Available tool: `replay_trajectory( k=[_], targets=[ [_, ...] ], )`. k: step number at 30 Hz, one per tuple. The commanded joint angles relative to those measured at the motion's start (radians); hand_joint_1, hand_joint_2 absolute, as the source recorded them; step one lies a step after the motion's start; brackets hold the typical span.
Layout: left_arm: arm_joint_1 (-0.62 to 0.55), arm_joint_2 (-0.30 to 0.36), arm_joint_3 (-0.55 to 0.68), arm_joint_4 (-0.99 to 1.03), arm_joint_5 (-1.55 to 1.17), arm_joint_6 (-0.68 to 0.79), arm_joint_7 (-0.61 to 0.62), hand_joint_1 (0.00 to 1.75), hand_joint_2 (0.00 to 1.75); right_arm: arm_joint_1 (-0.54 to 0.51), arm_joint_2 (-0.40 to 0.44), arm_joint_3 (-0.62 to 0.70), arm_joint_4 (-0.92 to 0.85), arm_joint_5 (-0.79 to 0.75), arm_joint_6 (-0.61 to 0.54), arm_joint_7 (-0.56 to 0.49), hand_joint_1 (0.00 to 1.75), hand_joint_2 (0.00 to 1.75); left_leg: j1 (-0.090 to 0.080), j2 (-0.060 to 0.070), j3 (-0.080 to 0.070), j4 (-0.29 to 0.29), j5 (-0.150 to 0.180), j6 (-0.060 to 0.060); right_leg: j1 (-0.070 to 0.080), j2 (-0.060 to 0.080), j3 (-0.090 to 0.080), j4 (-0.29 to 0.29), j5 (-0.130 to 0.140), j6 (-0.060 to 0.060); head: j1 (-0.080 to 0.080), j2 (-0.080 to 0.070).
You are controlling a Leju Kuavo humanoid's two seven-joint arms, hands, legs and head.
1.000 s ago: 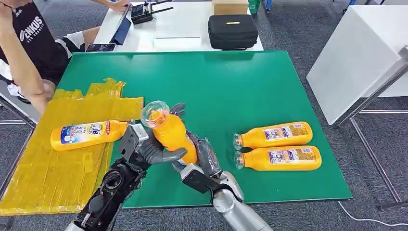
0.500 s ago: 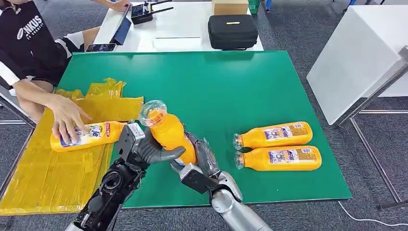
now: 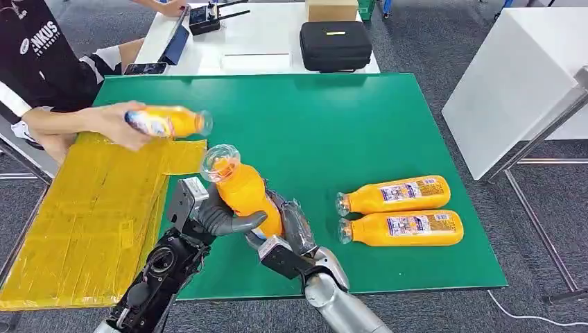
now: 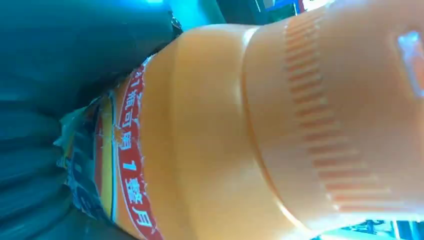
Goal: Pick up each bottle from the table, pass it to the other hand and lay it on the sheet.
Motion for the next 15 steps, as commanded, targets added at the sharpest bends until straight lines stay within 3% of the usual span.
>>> replay_trajectory(
  k=[1,2,6,7,9,10,15],
  targets=[
    [-0.038,-0.017,0.017,0.027,0.047,-0.005,-0.007,1.75,1.75,-0.010,-0.036,0.025,-0.010,0.032,-0.075,-0.008,0.96,1.75,0.000,-0.002,0.004,0.000,-0.002,-0.002,0.001,-0.004,0.005,0.000,-0.003,-0.001,0.000,0.000],
    [-0.036,-0.019,0.030,0.017,0.063,-0.006,-0.016,1.75,1.75,0.003,-0.033,0.014,-0.034,0.042,-0.115,-0.024,0.00,1.75,0.000,-0.002,0.006,0.001,-0.003,-0.002,0.001,-0.005,0.007,0.001,-0.004,-0.002,0.000,0.000],
    [-0.016,0.000,0.108,-0.040,0.008,0.103,-0.076,1.75,1.75,0.046,-0.061,-0.027,-0.178,0.064,-0.204,0.007,0.00,1.75,0.000,-0.002,0.006,0.001,-0.004,-0.002,0.001,-0.005,0.007,0.002,-0.004,-0.002,0.000,0.000],
    [0.000,0.000,0.162,-0.072,-0.103,0.252,-0.137,1.75,1.75,0.076,-0.060,-0.093,-0.240,0.077,-0.328,0.002,0.00,1.75,0.000,-0.001,0.002,0.000,-0.001,-0.001,0.000,-0.002,0.003,0.000,-0.002,-0.001,0.000,0.000],
    [0.030,0.036,0.232,-0.133,-0.184,0.329,-0.143,1.75,1.75,0.133,-0.117,-0.159,-0.388,0.084,-0.329,0.037,0.00,1.75,0.000,0.000,0.003,0.000,-0.002,-0.001,0.000,-0.002,0.002,0.001,-0.002,-0.001,0.000,0.000],
    [0.039,0.059,0.288,-0.151,-0.302,0.441,-0.165,1.75,1.75,0.173,-0.132,-0.231,-0.472,0.085,-0.363,0.042,0.00,1.75,0.000,0.000,0.005,0.001,-0.004,-0.002,0.000,-0.002,0.005,0.002,-0.004,-0.001,0.000,0.000],
    [0.025,0.046,0.415,-0.137,-0.508,0.559,-0.164,1.75,1.75,0.231,-0.104,-0.336,-0.580,0.118,-0.374,0.038,0.00,1.75,0.000,-0.001,0.006,0.002,-0.005,-0.003,0.000,-0.003,0.006,0.003,-0.006,-0.002,0.000,0.000]
  ],
)
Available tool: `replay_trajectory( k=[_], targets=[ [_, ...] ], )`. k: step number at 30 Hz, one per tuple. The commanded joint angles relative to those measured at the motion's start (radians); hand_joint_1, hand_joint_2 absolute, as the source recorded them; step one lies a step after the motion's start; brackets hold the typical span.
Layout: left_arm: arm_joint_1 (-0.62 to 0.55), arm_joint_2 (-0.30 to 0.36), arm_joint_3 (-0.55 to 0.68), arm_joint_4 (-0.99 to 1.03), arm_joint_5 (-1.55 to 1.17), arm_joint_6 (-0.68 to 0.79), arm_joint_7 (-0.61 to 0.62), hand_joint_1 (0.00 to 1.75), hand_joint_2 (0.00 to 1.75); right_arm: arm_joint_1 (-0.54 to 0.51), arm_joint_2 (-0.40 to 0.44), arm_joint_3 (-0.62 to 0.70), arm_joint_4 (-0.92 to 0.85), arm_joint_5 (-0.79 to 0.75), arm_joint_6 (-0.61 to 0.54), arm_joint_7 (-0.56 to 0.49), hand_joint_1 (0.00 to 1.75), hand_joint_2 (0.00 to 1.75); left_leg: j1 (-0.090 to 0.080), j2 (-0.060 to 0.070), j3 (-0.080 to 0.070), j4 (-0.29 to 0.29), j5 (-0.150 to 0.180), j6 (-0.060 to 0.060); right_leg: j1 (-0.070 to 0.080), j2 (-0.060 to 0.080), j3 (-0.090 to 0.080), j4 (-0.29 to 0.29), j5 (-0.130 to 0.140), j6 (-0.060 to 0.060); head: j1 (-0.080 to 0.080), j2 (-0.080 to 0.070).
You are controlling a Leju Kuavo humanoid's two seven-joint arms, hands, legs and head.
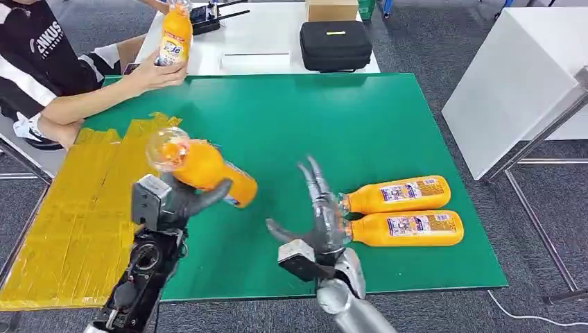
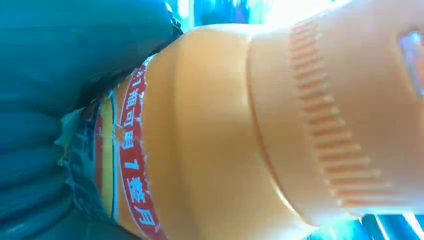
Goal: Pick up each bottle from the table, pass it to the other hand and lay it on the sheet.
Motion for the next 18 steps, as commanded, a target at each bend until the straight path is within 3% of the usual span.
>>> replay_trajectory(
  k=[1,4,8,10,12,17,18],
  targets=[
    [-0.006,0.028,0.257,-0.031,-0.237,0.146,0.001,1.75,1.75,0.114,-0.031,-0.233,-0.298,0.032,-0.025,0.008,0.00,1.75,0.000,-0.001,0.008,0.002,-0.005,-0.003,0.000,-0.004,0.007,0.003,-0.006,-0.002,0.000,0.000],
    [-0.023,0.036,0.274,0.002,-0.351,0.209,0.011,1.75,1.75,0.115,-0.008,-0.267,-0.304,0.056,-0.025,-0.008,0.00,1.75,0.000,0.000,0.006,0.001,-0.004,-0.002,0.000,-0.002,0.006,0.002,-0.004,-0.002,0.000,0.000],
    [-0.077,0.055,0.289,0.121,-0.717,0.353,0.071,1.75,1.75,0.123,0.028,-0.323,-0.321,0.111,-0.025,-0.030,0.00,1.75,0.000,-0.002,0.004,0.000,-0.001,-0.002,0.000,-0.003,0.004,0.001,-0.002,-0.002,0.000,0.000],
    [-0.087,0.023,0.363,0.126,-0.914,0.353,0.077,1.75,1.75,0.120,0.040,-0.335,-0.322,0.134,-0.025,-0.031,0.00,1.75,0.000,-0.001,0.004,0.000,-0.001,-0.002,0.000,-0.003,0.004,0.001,-0.002,-0.002,0.000,0.000],
    [-0.095,-0.017,0.444,0.131,-1.301,0.353,0.152,1.75,1.75,0.110,0.053,-0.348,-0.314,0.170,-0.025,-0.029,0.00,1.75,0.000,0.000,0.003,0.000,-0.001,-0.001,0.000,-0.002,0.003,0.000,-0.002,-0.002,0.000,0.000],
    [-0.135,0.006,0.385,0.264,-1.418,0.353,0.257,1.75,1.75,0.101,0.057,-0.354,-0.305,0.201,-0.025,-0.017,0.00,1.75,-0.001,-0.002,0.006,-0.001,-0.001,-0.002,0.000,-0.004,0.006,0.001,-0.003,-0.001,0.000,0.000],
    [-0.171,0.036,0.318,0.372,-1.462,0.353,0.341,1.75,1.75,0.097,0.061,-0.360,-0.301,0.225,-0.025,-0.009,0.00,1.75,0.000,-0.001,0.008,0.000,-0.003,-0.002,0.000,-0.004,0.008,0.001,-0.004,-0.002,0.000,0.000]
  ],
)
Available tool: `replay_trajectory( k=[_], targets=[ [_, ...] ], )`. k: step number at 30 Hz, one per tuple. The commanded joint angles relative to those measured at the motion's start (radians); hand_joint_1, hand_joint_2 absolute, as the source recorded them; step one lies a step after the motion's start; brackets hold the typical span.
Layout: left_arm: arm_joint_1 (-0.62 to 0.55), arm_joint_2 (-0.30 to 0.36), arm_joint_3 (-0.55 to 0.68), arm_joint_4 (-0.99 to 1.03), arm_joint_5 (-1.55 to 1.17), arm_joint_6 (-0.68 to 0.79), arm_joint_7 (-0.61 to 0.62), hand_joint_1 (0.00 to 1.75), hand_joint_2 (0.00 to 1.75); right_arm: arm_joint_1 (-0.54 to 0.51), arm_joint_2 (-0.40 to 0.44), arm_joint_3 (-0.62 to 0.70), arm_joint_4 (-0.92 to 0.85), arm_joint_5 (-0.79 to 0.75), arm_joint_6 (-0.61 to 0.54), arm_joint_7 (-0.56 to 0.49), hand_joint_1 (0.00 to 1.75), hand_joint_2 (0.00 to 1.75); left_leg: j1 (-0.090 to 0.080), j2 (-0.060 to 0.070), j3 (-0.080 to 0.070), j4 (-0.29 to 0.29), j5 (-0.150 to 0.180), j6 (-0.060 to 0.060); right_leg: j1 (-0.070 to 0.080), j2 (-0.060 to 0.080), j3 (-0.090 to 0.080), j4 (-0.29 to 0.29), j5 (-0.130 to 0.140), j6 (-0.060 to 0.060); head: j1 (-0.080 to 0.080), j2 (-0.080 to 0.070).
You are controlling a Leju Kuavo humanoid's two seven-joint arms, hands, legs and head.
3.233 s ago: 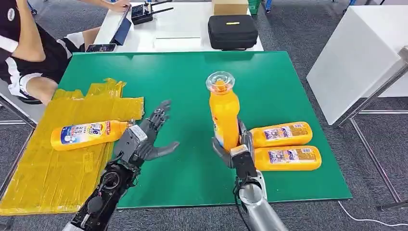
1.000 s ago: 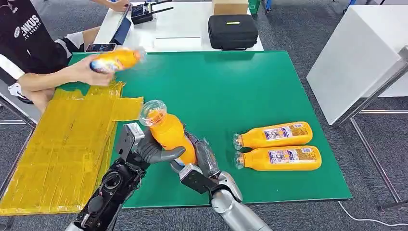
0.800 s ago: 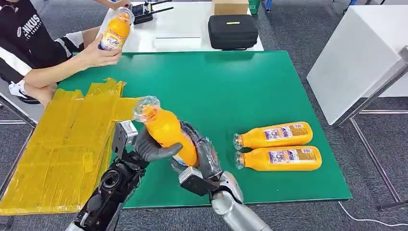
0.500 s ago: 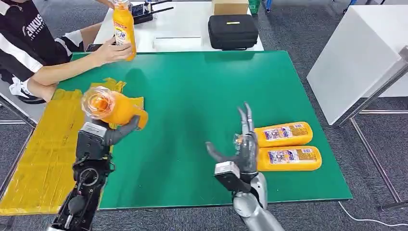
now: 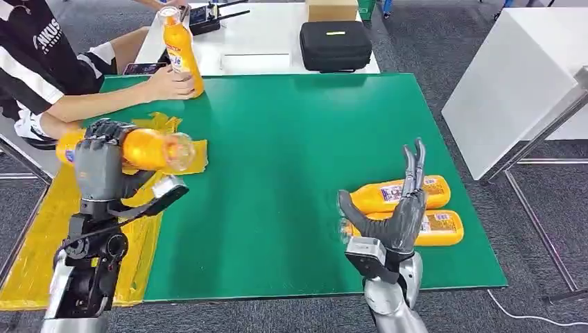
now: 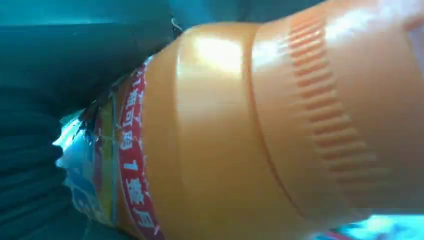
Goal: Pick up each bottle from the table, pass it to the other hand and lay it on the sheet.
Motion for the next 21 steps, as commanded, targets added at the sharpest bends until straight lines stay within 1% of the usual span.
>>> replay_trajectory(
  k=[1,2,3,4,5,6,7,8,9,10,11,12,13,15,16,17,18,19,21],
  targets=[
    [-0.151,0.061,-0.102,0.389,-0.161,0.005,0.247,1.75,1.75,-0.031,0.032,-0.068,0.021,0.065,-0.004,0.027,0.00,1.75,0.000,-0.001,0.004,-0.001,-0.001,-0.002,0.001,-0.003,0.005,0.000,-0.002,-0.001,0.000,0.000],
    [-0.174,0.075,-0.148,0.440,-0.161,0.005,0.289,1.75,1.75,-0.034,0.031,-0.068,0.024,0.075,-0.004,0.037,0.00,1.75,0.000,-0.006,0.008,-0.001,-0.002,-0.003,0.000,-0.008,0.009,0.001,-0.004,-0.002,0.000,0.000],
    [-0.198,0.077,-0.165,0.493,-0.161,0.005,0.307,1.75,1.75,-0.036,0.030,-0.073,0.026,0.090,-0.004,0.044,0.00,1.75,0.000,-0.005,0.004,-0.001,0.000,-0.001,0.000,-0.007,0.004,0.001,-0.002,-0.001,0.000,0.000],
    [-0.218,0.073,-0.171,0.539,-0.161,0.005,0.317,1.75,1.75,-0.036,0.034,-0.083,0.027,0.112,-0.004,0.046,0.00,1.75,0.000,-0.007,0.007,-0.001,-0.001,-0.002,0.000,-0.009,0.008,0.001,-0.004,-0.002,0.001,0.000],
    [-0.235,0.063,-0.166,0.578,-0.153,0.005,0.318,1.75,1.75,-0.033,0.037,-0.092,0.030,0.142,-0.004,0.050,0.00,1.75,0.000,-0.004,0.003,-0.001,0.000,-0.001,0.000,-0.006,0.004,0.000,-0.002,-0.001,0.001,0.000],
    [-0.241,0.058,-0.158,0.599,-0.134,0.005,0.311,1.75,1.75,-0.029,0.032,-0.088,0.037,0.177,-0.004,0.067,0.00,1.75,0.000,-0.006,0.007,0.000,-0.001,-0.002,0.001,-0.009,0.008,0.001,-0.004,-0.002,0.000,0.000],
    [-0.237,0.058,-0.156,0.601,-0.132,0.005,0.311,1.75,1.75,-0.024,0.030,-0.084,0.041,0.186,-0.004,0.071,0.00,1.75,0.000,-0.004,0.005,-0.001,-0.001,-0.001,0.000,-0.005,0.005,0.000,-0.002,-0.001,0.000,0.000],
    [-0.230,0.059,-0.148,0.599,-0.132,0.005,0.318,1.75,1.75,-0.022,0.023,-0.073,0.046,0.201,-0.004,0.089,0.00,1.75,0.000,-0.004,0.007,0.000,-0.002,-0.002,0.001,-0.006,0.008,0.001,-0.003,-0.002,0.000,0.000],
    [-0.216,0.057,-0.134,0.574,-0.120,0.005,0.320,0.17,1.75,-0.021,0.016,-0.065,0.051,0.220,-0.004,0.111,0.00,1.75,0.000,-0.003,0.010,0.000,-0.003,-0.002,0.001,-0.006,0.010,0.001,-0.004,-0.002,0.000,0.000],
    [-0.204,0.054,-0.121,0.554,-0.109,0.005,0.320,0.00,1.75,-0.020,0.013,-0.062,0.055,0.239,-0.004,0.127,0.00,1.75,0.000,-0.001,0.005,-0.001,-0.001,-0.001,0.000,-0.003,0.006,0.000,-0.001,-0.001,0.000,0.000],
    [-0.204,0.054,-0.121,0.554,-0.109,0.005,0.320,0.00,1.75,-0.020,0.013,-0.062,0.055,0.239,-0.004,0.127,0.00,1.75,0.000,0.000,0.009,0.000,-0.004,-0.002,0.001,-0.002,0.008,0.000,-0.003,-0.002,0.000,0.000],
    [-0.204,0.054,-0.121,0.554,-0.109,0.005,0.320,0.00,1.75,-0.020,0.013,-0.062,0.055,0.239,-0.004,0.127,0.00,1.75,0.000,0.000,0.005,0.000,-0.002,-0.001,0.000,-0.002,0.005,0.000,-0.001,-0.001,0.000,0.000],
    [-0.204,0.054,-0.121,0.554,-0.109,0.005,0.320,0.00,1.75,-0.020,0.013,-0.062,0.055,0.239,-0.004,0.127,0.00,1.75,0.000,0.001,0.012,0.001,-0.006,-0.002,0.001,-0.003,0.012,0.001,-0.005,-0.002,0.001,0.000],
    [-0.204,0.054,-0.121,0.554,-0.109,0.005,0.320,0.00,1.75,-0.020,0.013,-0.062,0.055,0.239,-0.004,0.127,0.00,1.75,0.000,0.000,0.006,0.000,-0.003,-0.002,0.001,-0.003,0.006,0.001,-0.002,-0.002,0.000,0.000],
    [-0.204,0.054,-0.121,0.554,-0.109,0.005,0.320,0.00,1.75,-0.020,0.013,-0.062,0.055,0.239,-0.004,0.127,0.00,1.75,0.000,-0.001,0.009,0.000,-0.004,-0.002,0.001,-0.005,0.008,0.001,-0.004,-0.003,0.000,0.000],
    [-0.209,0.050,-0.113,0.570,-0.091,0.005,0.313,0.00,1.75,-0.021,0.007,-0.056,0.056,0.256,-0.004,0.146,0.00,1.75,0.000,-0.001,0.005,0.000,-0.002,-0.002,0.001,-0.004,0.005,0.000,-0.002,-0.002,0.000,0.000],
    [-0.207,0.043,-0.097,0.565,-0.044,0.005,0.282,0.00,0.00,-0.020,0.000,-0.050,0.055,0.266,-0.004,0.164,0.00,1.75,0.001,-0.001,0.007,0.000,-0.003,-0.002,0.001,-0.004,0.007,0.001,-0.003,-0.003,0.000,0.000],
    [-0.204,0.040,-0.088,0.560,-0.031,0.005,0.273,0.00,0.00,-0.019,0.000,-0.051,0.054,0.272,-0.004,0.168,0.00,1.75,0.000,-0.001,0.004,0.000,-0.002,-0.001,0.001,-0.003,0.004,0.000,-0.002,-0.002,0.000,0.000],
    [-0.200,0.034,-0.074,0.559,-0.028,0.005,0.267,0.00,0.00,-0.022,-0.007,-0.044,0.068,0.287,-0.004,0.185,0.00,1.75,0.000,-0.001,0.008,0.000,-0.004,-0.002,0.001,-0.004,0.008,0.001,-0.004,-0.002,0.000,0.000]
  ],
)
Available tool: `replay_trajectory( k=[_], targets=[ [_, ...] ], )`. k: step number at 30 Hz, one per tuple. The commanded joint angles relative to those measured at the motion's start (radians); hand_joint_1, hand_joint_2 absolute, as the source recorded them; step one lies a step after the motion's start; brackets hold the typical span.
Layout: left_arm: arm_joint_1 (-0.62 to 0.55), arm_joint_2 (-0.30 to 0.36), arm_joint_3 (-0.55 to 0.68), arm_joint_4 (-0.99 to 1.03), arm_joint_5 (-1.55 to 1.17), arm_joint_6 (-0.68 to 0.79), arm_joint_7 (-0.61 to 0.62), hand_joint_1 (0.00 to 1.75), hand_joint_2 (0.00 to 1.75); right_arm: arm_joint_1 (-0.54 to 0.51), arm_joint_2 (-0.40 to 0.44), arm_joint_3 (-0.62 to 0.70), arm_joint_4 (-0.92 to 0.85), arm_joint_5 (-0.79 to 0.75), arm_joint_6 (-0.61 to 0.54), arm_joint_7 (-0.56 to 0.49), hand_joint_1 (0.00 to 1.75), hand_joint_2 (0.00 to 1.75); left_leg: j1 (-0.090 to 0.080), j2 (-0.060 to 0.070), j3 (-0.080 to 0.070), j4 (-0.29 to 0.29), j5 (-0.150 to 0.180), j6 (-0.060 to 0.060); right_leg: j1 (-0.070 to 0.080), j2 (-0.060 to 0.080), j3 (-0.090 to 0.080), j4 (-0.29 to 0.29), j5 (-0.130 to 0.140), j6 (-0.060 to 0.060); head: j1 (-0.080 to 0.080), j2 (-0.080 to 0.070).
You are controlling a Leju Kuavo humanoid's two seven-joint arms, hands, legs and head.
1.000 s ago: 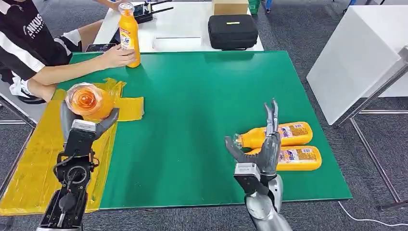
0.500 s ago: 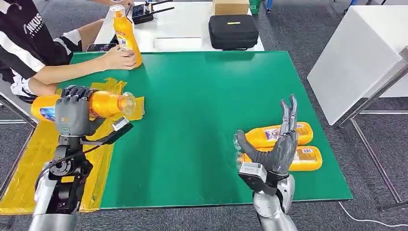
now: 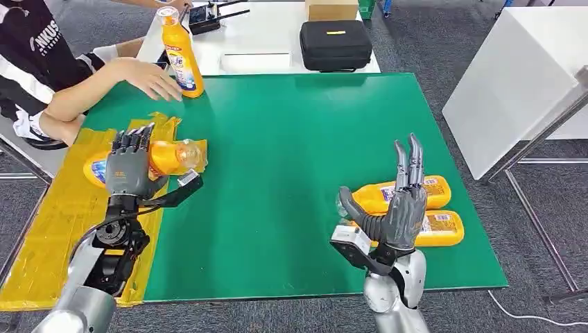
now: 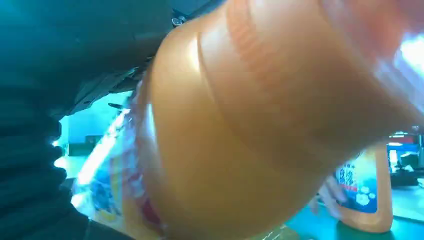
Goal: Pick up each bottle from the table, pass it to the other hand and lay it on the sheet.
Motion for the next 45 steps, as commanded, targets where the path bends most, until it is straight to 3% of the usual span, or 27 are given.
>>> replay_trajectory(
  k=[1,17,19,23,25,29,31,35,36,37,39,44,45],
  targets=[
    [-0.047,-0.010,0.031,0.098,0.074,0.001,-0.051,0.00,0.00,-0.021,-0.032,0.006,0.069,0.040,-0.004,0.059,0.00,1.75,0.001,0.000,0.005,0.000,-0.002,-0.002,0.001,-0.002,0.005,0.000,-0.002,-0.001,0.000,0.000],
    [-0.045,-0.012,0.034,0.097,0.079,0.001,-0.055,0.00,0.00,-0.023,-0.032,0.006,0.073,0.049,-0.004,0.064,0.00,1.75,0.000,-0.001,0.008,0.001,-0.004,-0.002,0.001,-0.003,0.008,0.001,-0.004,-0.002,0.000,0.000],
    [-0.045,-0.012,0.034,0.097,0.079,0.001,-0.055,0.00,0.00,-0.023,-0.032,0.006,0.073,0.049,-0.004,0.064,0.00,1.75,0.000,0.000,0.003,0.000,-0.001,-0.001,0.000,-0.001,0.003,0.000,-0.001,-0.001,0.000,0.000],
    [-0.045,-0.012,0.034,0.097,0.079,0.001,-0.055,0.00,0.00,-0.023,-0.032,0.006,0.073,0.049,-0.004,0.064,0.00,1.75,0.000,-0.001,0.009,0.001,-0.004,-0.002,0.001,-0.004,0.009,0.001,-0.004,-0.002,0.000,0.000],
    [-0.045,-0.012,0.034,0.097,0.079,0.001,-0.055,0.00,0.00,-0.023,-0.032,0.006,0.073,0.049,-0.004,0.064,0.00,1.75,0.000,0.000,0.004,0.000,-0.001,-0.001,0.000,-0.002,0.004,0.000,-0.001,-0.001,0.000,0.000],
    [-0.045,-0.012,0.034,0.097,0.079,0.001,-0.055,0.00,0.00,-0.023,-0.032,0.006,0.073,0.049,-0.004,0.064,0.00,1.75,0.000,-0.001,0.009,0.001,-0.004,-0.002,0.001,-0.003,0.009,0.001,-0.004,-0.002,0.000,0.000],
    [-0.045,-0.012,0.034,0.097,0.079,0.001,-0.055,0.00,0.00,-0.023,-0.032,0.006,0.073,0.049,-0.004,0.064,0.00,1.75,0.000,0.000,0.004,0.000,-0.001,-0.001,0.001,-0.002,0.004,0.000,-0.001,-0.001,0.000,0.000],
    [-0.045,-0.012,0.034,0.097,0.079,0.001,-0.055,0.00,0.00,-0.023,-0.032,0.006,0.073,0.049,-0.004,0.064,0.00,1.75,0.000,-0.001,0.012,0.002,-0.006,-0.003,0.001,-0.004,0.012,0.002,-0.006,-0.002,0.000,0.000],
    [-0.045,-0.012,0.034,0.097,0.079,0.001,-0.055,0.00,0.00,-0.023,-0.032,0.006,0.073,0.049,-0.004,0.064,0.00,1.75,0.000,0.000,0.004,0.000,-0.002,-0.001,0.000,-0.002,0.005,0.000,-0.002,-0.001,0.000,0.000],
    [-0.045,-0.012,0.034,0.097,0.079,0.001,-0.055,0.00,0.00,-0.023,-0.032,0.006,0.073,0.049,-0.004,0.064,0.00,1.75,0.000,-0.001,0.011,0.001,-0.005,-0.003,0.001,-0.004,0.011,0.002,-0.006,-0.002,0.000,0.000],
    [-0.045,-0.012,0.034,0.097,0.079,0.001,-0.055,0.00,0.00,-0.023,-0.032,0.006,0.073,0.049,-0.004,0.064,0.00,1.75,0.000,0.000,0.005,0.000,-0.002,-0.001,0.001,-0.002,0.005,0.000,-0.002,-0.001,0.000,0.000],
    [-0.045,-0.012,0.034,0.097,0.079,0.001,-0.055,0.00,0.00,-0.023,-0.032,0.006,0.073,0.049,-0.004,0.064,0.00,1.75,0.000,0.000,0.006,0.000,-0.003,-0.002,0.001,-0.002,0.006,0.000,-0.003,-0.001,0.000,0.000],
    [0.044,-0.166,0.246,-0.032,0.456,-0.376,-0.432,0.00,0.00,-0.191,-0.373,0.214,0.184,0.426,0.373,0.441,0.00,1.75,0.000,0.000,0.004,0.000,-0.002,-0.001,0.000,-0.002,0.004,0.000,-0.001,-0.001,0.000,0.000]
  ],
)
